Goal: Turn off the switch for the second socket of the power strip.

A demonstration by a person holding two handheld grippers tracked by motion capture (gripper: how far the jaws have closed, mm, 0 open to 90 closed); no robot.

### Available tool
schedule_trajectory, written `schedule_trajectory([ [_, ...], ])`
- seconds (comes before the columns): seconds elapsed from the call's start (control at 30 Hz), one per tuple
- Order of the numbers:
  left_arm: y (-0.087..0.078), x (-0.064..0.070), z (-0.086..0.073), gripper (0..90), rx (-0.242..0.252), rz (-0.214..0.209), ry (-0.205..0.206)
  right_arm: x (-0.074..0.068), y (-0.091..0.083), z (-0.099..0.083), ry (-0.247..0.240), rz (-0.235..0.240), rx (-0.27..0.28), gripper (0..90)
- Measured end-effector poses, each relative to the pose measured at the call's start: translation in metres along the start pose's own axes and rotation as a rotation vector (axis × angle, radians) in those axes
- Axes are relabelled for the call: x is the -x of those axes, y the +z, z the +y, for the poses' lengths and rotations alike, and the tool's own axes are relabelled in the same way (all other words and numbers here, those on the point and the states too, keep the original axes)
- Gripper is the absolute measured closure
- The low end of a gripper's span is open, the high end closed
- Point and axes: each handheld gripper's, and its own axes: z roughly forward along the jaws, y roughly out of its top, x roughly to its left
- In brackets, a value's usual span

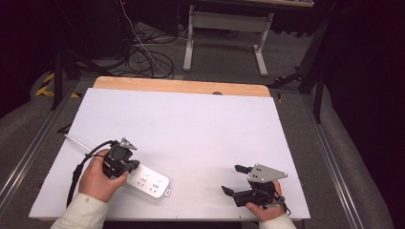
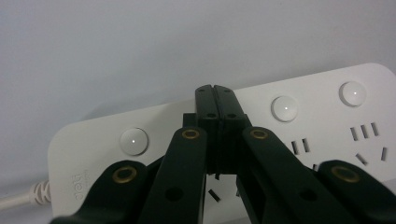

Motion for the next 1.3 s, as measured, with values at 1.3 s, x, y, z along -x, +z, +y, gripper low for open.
schedule_trajectory([
  [1.3,0.0021,0.0041,-0.0062,90.0,0.027,0.025,-0.017,-0.001,0.0012,0.0003,-0.001,-0.001,-0.008,17.4],
])
